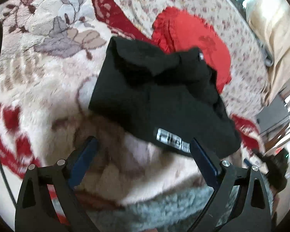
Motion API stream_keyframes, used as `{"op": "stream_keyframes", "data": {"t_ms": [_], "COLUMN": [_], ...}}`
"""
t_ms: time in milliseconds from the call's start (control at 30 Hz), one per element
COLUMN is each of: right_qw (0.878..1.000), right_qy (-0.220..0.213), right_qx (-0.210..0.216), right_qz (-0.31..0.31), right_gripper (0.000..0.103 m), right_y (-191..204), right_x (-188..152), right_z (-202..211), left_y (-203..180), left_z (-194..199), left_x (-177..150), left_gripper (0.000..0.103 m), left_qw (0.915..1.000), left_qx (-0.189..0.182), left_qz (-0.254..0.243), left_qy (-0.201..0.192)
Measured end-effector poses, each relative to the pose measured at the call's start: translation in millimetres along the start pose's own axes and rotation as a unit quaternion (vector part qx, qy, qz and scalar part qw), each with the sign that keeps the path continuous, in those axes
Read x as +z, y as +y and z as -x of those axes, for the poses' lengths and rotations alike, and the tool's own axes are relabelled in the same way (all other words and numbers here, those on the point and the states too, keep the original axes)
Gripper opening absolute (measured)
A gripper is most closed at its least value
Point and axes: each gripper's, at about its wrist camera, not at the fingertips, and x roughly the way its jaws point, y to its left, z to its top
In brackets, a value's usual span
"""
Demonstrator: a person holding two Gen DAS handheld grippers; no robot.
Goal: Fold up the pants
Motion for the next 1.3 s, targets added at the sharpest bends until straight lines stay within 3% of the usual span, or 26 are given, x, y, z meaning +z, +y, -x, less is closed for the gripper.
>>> {"op": "stream_keyframes", "data": {"t_ms": [367,633,700,767,833,900,1033,1100,1167,1300], "right_qw": [1.000,1.000,0.999,0.998,0.996,0.993,0.981,0.978,0.983,0.981], "right_qy": [0.004,0.001,-0.017,-0.055,-0.078,-0.056,-0.019,-0.006,-0.011,-0.010], "right_qx": [-0.010,0.007,0.030,0.023,0.028,0.058,0.139,0.157,0.117,0.109], "right_qz": [0.004,-0.007,-0.019,-0.019,-0.037,-0.088,-0.132,-0.139,-0.143,-0.161], "right_gripper": [0.062,0.062,0.062,0.062,0.062,0.062,0.059,0.055,0.054,0.052], "right_y": [1.2,-3.9,-12.0,-25.3,-49.8,-82.4,-123.3,-131.8,-140.1,-157.1], "right_x": [1.0,3.0,12.5,29.9,50.0,66.4,88.7,95.7,100.2,104.4], "right_z": [-4.2,0.5,11.4,30.3,46.5,44.4,20.4,5.7,-5.5,-29.3], "left_y": [7.3,15.2,12.6,10.4,8.4,6.4,8.6,11.6,9.3,7.1], "left_z": [-10.0,-13.8,-13.9,-13.9,-13.6,-12.5,-11.1,-11.1,-12.0,-13.5], "left_x": [38.7,34.2,35.4,36.7,37.6,37.0,33.5,33.5,33.5,36.4], "left_gripper": [0.097,0.092,0.092,0.091,0.079,0.068,0.021,0.021,0.021,0.021], "left_qw": [0.9964,0.9941,0.9950,0.9957,0.9972,0.9977,0.9961,0.9961,0.9961,0.9960], "left_qx": [-0.065,-0.064,-0.056,-0.049,-0.024,0.000,0.060,0.059,0.064,0.064], "left_qz": [0.026,0.061,0.061,0.059,0.054,0.048,0.037,0.040,0.034,0.038], "left_qy": [-0.046,-0.062,-0.057,-0.051,-0.046,-0.048,-0.053,-0.052,-0.050,-0.051]}}
